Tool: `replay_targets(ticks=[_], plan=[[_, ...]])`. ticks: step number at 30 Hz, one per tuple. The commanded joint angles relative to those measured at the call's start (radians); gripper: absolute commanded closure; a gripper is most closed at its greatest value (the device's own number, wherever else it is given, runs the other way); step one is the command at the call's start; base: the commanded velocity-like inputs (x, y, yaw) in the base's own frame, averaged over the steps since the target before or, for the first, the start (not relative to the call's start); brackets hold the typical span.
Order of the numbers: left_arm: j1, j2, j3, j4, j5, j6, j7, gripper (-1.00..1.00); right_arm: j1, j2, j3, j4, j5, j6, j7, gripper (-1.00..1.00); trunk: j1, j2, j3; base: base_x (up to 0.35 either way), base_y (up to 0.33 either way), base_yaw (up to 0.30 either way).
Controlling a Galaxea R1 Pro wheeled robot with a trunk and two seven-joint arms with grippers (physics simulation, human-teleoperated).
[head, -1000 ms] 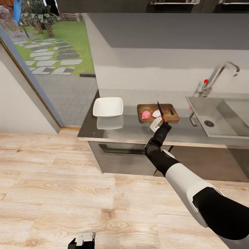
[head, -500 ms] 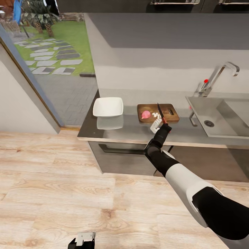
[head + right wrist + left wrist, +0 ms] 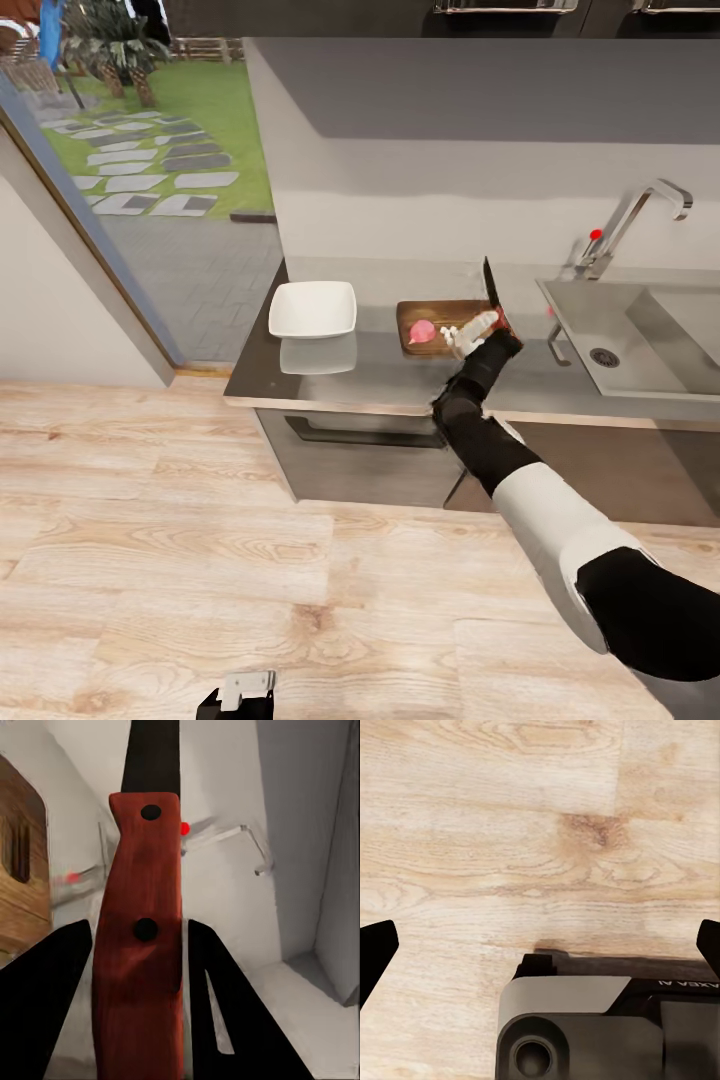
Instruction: In the kitchen, take the Vidalia onion out of the sink, dice it on the chopping board with the paring knife, put the diced onion into the bowl on the countertop, then place both the paring knife and the chopping board into the sink.
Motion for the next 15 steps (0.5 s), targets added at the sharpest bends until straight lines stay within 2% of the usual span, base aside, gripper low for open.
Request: replay_targets(ticks=[1, 3, 5, 7, 8, 9, 13, 15], plan=[[-0.002, 0.0, -0.003, 0.004, -0.001, -0.006, 0.005, -1.0, -0.001, -0.003, -0.157, -0.11, -0.006, 0.004, 0.012, 1.0, 0.0, -0.001, -0.001, 0.0, 0.0, 0.0], [-0.002, 0.0, -0.003, 0.004, -0.001, -0.006, 0.005, -1.0, -0.001, -0.003, -0.229, -0.146, -0.007, 0.002, 0.041, 1.0, 0.0, -0.001, -0.001, 0.0, 0.0, 0.0], [-0.002, 0.0, -0.003, 0.004, -0.001, -0.006, 0.005, -1.0, -0.001, -0.004, -0.26, -0.162, -0.008, -0.021, 0.071, 1.0, 0.0, -0.001, -0.001, 0.0, 0.0, 0.0], [-0.002, 0.0, -0.003, 0.004, -0.001, -0.006, 0.005, -1.0, -0.001, -0.003, -0.274, -0.168, -0.008, -0.075, 0.087, 1.0, 0.0, -0.001, -0.001, 0.0, 0.0, 0.0], [-0.002, -0.001, -0.003, 0.004, -0.001, -0.007, 0.004, -1.0, -0.001, 0.001, -0.28, -0.17, -0.013, -0.132, 0.092, 1.0, 0.0, -0.001, -0.001, 0.0, 0.0, 0.0], [-0.002, -0.006, -0.003, 0.004, -0.001, -0.007, 0.004, -1.0, -0.001, 0.016, -0.281, -0.158, -0.036, -0.176, 0.096, 1.0, 0.0, -0.001, -0.001, 0.0, 0.0, 0.0], [-0.002, -0.009, -0.003, 0.004, -0.001, -0.008, 0.003, -1.0, -0.001, 0.062, -0.282, -0.143, -0.096, -0.193, 0.095, 1.0, 0.0, -0.001, -0.001, 0.0, 0.0, 0.0], [-0.002, -0.01, -0.003, 0.004, -0.001, -0.008, 0.003, -1.0, -0.001, 0.08, -0.281, -0.143, -0.11, -0.195, 0.093, 1.0, 0.0, -0.001, -0.001, 0.0, 0.0, 0.0]])
